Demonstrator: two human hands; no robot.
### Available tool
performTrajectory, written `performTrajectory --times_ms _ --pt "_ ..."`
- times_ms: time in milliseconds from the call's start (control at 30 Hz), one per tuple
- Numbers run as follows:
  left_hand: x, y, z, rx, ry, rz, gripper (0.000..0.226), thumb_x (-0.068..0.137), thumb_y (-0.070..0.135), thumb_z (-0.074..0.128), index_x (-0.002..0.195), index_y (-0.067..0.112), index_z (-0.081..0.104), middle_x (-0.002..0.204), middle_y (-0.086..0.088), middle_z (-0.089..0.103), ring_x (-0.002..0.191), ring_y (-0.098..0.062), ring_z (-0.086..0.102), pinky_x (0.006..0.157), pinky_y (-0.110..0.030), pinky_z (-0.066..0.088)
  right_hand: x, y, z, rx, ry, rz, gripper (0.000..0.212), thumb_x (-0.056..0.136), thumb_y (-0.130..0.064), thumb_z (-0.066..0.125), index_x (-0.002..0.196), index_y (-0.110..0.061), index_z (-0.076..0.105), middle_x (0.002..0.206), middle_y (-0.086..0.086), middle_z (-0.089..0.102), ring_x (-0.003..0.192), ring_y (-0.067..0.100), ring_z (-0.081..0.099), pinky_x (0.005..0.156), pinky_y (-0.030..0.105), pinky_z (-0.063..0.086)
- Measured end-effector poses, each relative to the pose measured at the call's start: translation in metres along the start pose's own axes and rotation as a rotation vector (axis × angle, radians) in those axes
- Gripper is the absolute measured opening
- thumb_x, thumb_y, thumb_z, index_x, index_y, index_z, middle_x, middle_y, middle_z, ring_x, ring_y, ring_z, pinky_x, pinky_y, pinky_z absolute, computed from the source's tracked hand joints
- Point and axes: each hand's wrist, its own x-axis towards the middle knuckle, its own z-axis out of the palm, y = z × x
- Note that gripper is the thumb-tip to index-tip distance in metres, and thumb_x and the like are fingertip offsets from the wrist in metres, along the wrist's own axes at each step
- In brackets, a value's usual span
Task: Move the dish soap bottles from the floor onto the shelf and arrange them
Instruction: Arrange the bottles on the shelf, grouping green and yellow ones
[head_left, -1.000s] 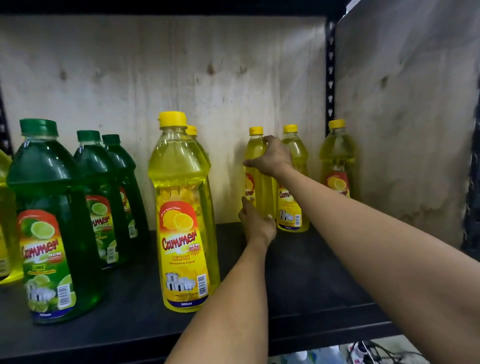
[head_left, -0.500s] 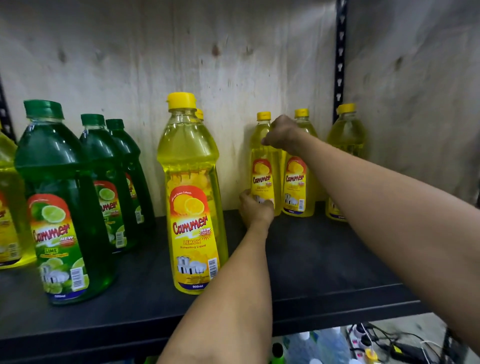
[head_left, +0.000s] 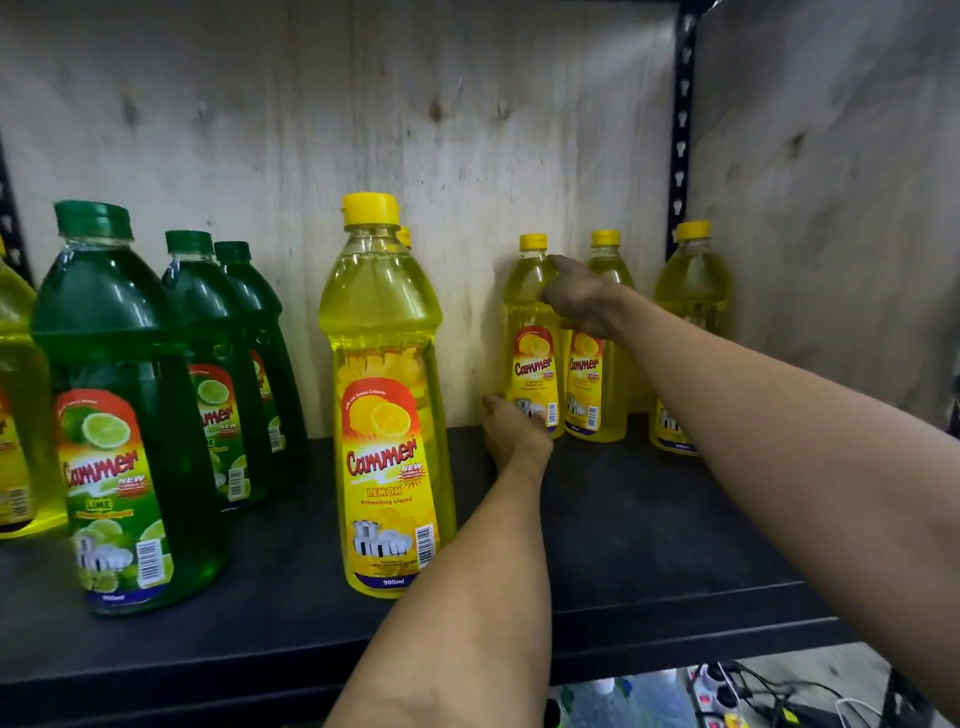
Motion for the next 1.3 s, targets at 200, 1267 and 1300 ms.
performTrajectory --times_ms 200,1267,1300 --pt "-0.003 0.003 0.0 0.062 -0.029 0.031 0.065 0.092 0.014 0.066 0.146 0.009 0.031 0.145 -0.016 0.042 0.133 -0.033 0.045 0.103 -0.04 0.044 0.0 0.005 0.004 0.072 -0.003 -0.005 0.069 0.099 0.001 0.038 0.157 -0.031 0.017 0.143 0.015 0.045 0.134 0.039 0.046 0.107 0.052 0.042" --pt "-0.058 0.031 0.078 0.174 -0.473 0.367 0.063 0.087 0.043 0.069 0.139 0.016 0.046 0.137 -0.009 0.056 0.13 -0.031 0.049 0.106 -0.047 0.042 -0.06 0.091 -0.103 0.079 0.493 0.093 0.063 0.067 -0.014 0.089 0.119 -0.014 0.053 0.118 0.012 0.066 0.106 0.03 0.065 0.089 0.049 0.056" --pt "-0.057 0.03 0.079 0.181 -0.49 0.367 0.065 0.087 0.044 0.069 0.14 0.017 0.045 0.138 -0.009 0.056 0.13 -0.031 0.048 0.107 -0.047 0.042 -0.06 0.094 -0.102 0.083 0.49 0.09 0.062 0.067 -0.014 0.089 0.118 -0.012 0.055 0.116 0.011 0.066 0.105 0.029 0.066 0.09 0.049 0.056"
